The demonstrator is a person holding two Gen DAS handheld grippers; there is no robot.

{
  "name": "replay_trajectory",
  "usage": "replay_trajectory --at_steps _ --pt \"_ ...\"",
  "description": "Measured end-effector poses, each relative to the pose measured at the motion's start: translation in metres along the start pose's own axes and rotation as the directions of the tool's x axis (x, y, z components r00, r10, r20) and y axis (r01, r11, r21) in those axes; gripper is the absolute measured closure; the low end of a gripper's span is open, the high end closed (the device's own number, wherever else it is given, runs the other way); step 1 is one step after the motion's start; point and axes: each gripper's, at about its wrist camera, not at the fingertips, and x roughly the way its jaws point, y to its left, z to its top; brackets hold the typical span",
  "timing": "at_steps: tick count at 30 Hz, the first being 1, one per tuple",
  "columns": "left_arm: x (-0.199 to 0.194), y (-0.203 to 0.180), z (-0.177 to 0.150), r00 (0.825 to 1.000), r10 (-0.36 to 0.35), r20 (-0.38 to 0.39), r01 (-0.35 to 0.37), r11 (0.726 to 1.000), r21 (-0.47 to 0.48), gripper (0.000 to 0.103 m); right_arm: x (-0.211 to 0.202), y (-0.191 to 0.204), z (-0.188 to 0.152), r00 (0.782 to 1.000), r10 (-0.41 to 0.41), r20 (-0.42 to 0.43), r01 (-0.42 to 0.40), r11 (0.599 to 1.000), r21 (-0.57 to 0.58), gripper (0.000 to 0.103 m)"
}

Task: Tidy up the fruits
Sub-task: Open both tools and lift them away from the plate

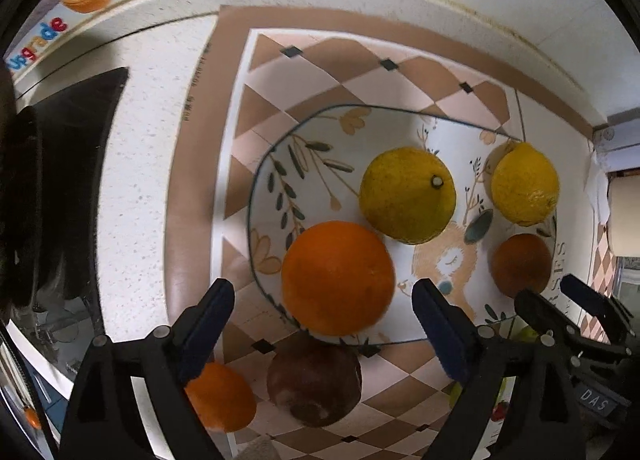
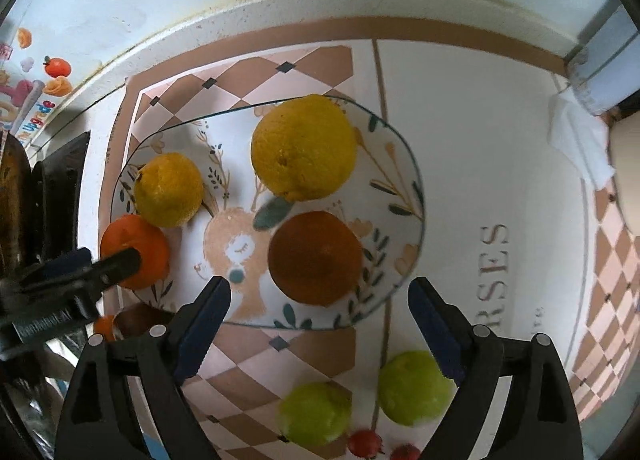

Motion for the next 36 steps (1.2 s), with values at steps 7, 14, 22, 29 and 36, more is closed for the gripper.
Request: replay_trajectory --at_steps 7,14,22,29,36 --pt "-0.035 0.004 -0.034 0.991 0.06 0.118 -0.061 0.998 0.008 0.012 -0.04 -0.004 -0.029 0.995 -0.05 0.084 0.051 0.999 -0.01 0.01" --pt "-0.078 0.003 -0.076 0.965 0.106 0.239 -0.113 0.994 0.014 0.012 -0.075 0.0 -0.067 0.986 -0.069 0.155 0.072 0.997 -0.016 0.01" --pt "-0.125 0.002 -0.128 0.932 0.085 0.351 -0.096 0.995 0.012 0.012 -0.124 0.014 -0.109 0.963 -0.079 0.259 0.093 0.995 -0.043 0.01" --pt "-0.167 0.002 -0.168 0.892 0.072 0.446 -0.087 0.996 0.013 0.012 -0.162 0.02 -0.148 0.946 -0.07 0.316 0.094 0.994 -0.059 0.01" --pt "-0.194 -0.001 -0.199 0.867 0.06 0.494 -0.083 0.996 0.025 0.012 -0.201 0.021 -0.184 0.92 -0.047 0.388 0.075 0.995 -0.058 0.01"
